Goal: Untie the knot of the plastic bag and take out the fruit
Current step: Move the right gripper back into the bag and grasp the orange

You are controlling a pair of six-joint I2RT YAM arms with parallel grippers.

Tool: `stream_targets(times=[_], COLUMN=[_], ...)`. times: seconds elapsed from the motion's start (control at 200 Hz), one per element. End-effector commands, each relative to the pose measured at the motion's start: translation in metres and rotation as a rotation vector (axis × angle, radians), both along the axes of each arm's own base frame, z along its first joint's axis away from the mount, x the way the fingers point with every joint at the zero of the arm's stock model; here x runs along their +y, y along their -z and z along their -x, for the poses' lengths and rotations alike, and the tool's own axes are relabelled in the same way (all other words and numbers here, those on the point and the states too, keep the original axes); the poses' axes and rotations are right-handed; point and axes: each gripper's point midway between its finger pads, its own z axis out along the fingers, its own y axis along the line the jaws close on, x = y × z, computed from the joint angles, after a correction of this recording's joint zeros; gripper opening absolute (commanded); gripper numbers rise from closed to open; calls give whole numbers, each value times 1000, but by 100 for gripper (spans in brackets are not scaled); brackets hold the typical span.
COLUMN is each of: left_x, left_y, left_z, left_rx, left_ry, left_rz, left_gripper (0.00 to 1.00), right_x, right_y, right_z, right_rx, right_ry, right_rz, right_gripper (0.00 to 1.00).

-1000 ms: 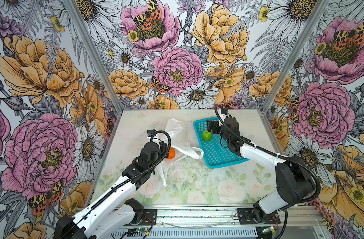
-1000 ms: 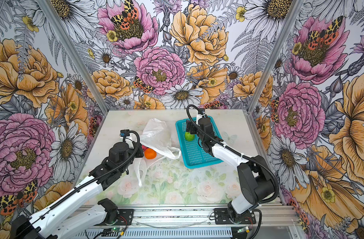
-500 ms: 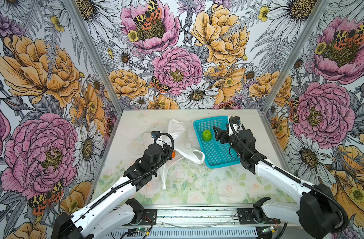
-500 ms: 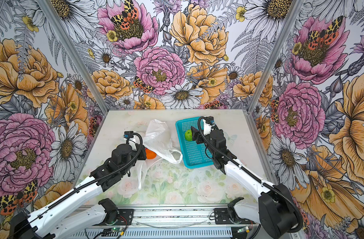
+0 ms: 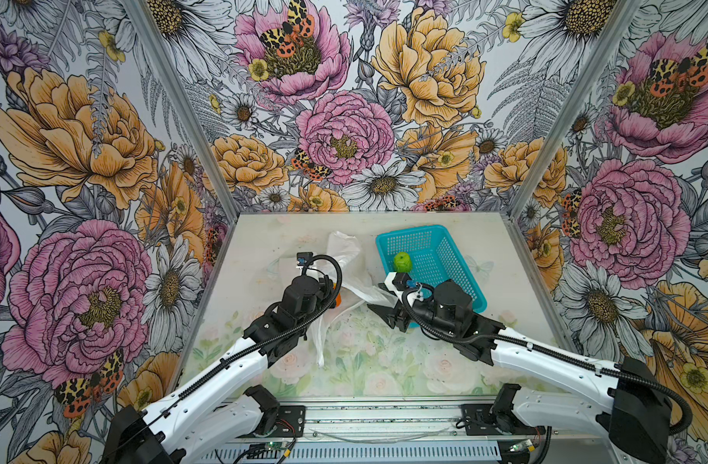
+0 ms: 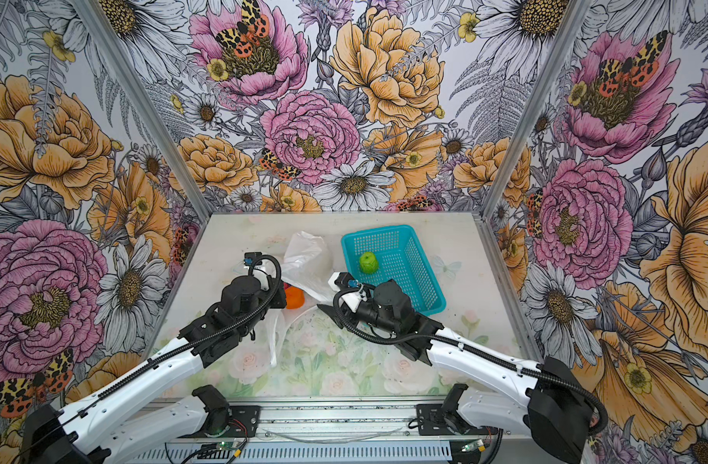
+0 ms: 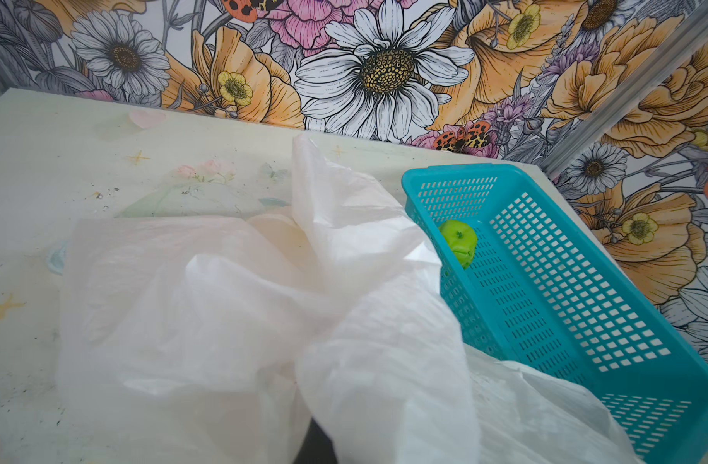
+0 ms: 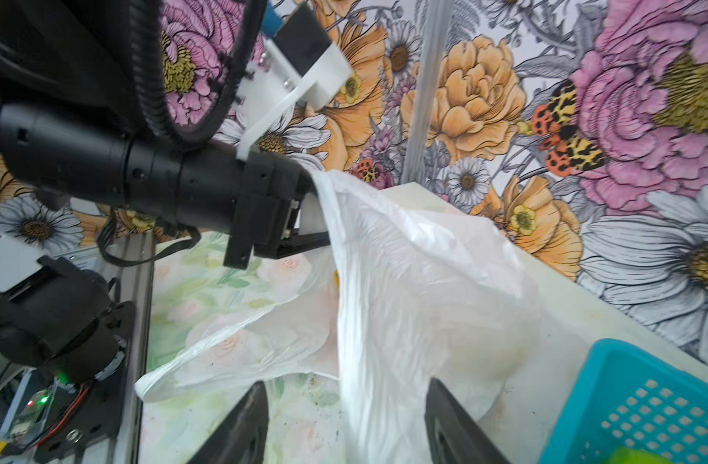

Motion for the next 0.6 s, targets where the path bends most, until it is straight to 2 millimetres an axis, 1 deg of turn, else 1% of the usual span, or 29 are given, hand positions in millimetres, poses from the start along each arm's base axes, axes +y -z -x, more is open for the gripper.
stream_targets(times=[0.0,0.06,0.11,0.2,0.26,0.265,0.285,0.305,0.325,0.345,0.39,0.475,0.495,0.555,0.595], left_x=[3,4,8,17,19,19,19,19,17,15,10,-1,-3,-8,-10], left_y=[-13,-16,-17,-15,-15,-15,-16,-15,-16,-16,-17,-17,-17,-18,-19], left_z=[-1,0,0,-2,-2,-2,-2,-2,-2,-2,-2,-1,-1,0,1], left_rx=[-17,-26,-32,-35,-35,-36,-36,-35,-35,-33,-27,-12,-11,-10,-9], left_ry=[-12,-9,-25,-68,-78,-78,-78,-77,-70,-64,-43,2,11,27,31], left_rz=[3,11,2,-24,-36,-35,-31,-28,-23,-19,-7,9,10,7,12], left_gripper=[0,0,0,0,0,0,0,0,0,0,0,0,0,0,0], right_x=[27,37,45,61,73,74,78,80,84,87,90,92,92,93,94], right_y=[-4,19,36,55,68,72,75,85,87,95,108,118,122,125,130], right_z=[11,14,14,5,-8,-9,-15,-22,-29,-34,-46,-64,-69,-85,-91], right_rx=[-109,-116,-121,-108,-88,-83,-81,-67,-64,-45,-26,-32,-25,-12,5], right_ry=[-137,-193,-226,-242,-232,-230,-217,-193,-174,-158,-110,-21,-2,83,111], right_rz=[-10,10,32,64,105,111,124,152,167,192,225,217,220,212,224], right_gripper=[59,58,57,57,55,55,56,57,57,58,62,73,73,77,78])
